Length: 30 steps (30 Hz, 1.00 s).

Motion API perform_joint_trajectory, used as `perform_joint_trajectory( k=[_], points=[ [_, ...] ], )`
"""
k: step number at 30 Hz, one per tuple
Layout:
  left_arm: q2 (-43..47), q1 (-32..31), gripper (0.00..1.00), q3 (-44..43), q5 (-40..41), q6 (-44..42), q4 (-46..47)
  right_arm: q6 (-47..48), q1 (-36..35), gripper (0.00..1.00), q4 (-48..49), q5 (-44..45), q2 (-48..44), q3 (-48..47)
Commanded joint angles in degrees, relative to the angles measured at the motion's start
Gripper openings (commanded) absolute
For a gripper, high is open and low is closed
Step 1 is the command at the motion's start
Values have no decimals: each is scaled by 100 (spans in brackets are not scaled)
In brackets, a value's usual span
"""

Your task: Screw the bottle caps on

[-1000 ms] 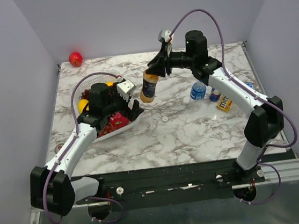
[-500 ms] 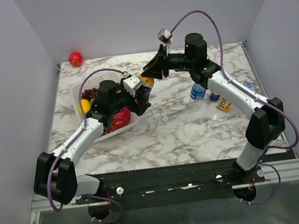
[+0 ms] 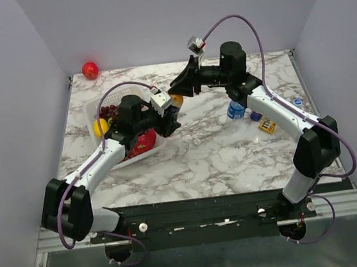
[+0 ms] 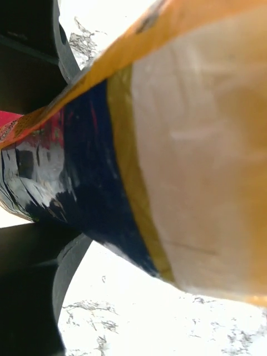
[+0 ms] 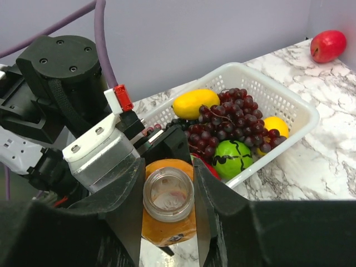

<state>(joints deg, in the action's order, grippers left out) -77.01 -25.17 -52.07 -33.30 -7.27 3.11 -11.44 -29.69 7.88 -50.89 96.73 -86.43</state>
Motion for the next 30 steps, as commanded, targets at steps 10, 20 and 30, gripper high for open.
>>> perform_joint_trajectory(
  k=[10,20,30],
  points=[
    [1029,108,49,303,-687,-530,-864,1376,885,71,-1525,-483,-532,-577],
    [1698,504,1,444,-669,-908,-1472,5554,474,65,-4013,711,118,109],
    [2094,1119,0,900,-652,110,-848,7357,113,64,-5462,1899,1356,-453]
  ],
)
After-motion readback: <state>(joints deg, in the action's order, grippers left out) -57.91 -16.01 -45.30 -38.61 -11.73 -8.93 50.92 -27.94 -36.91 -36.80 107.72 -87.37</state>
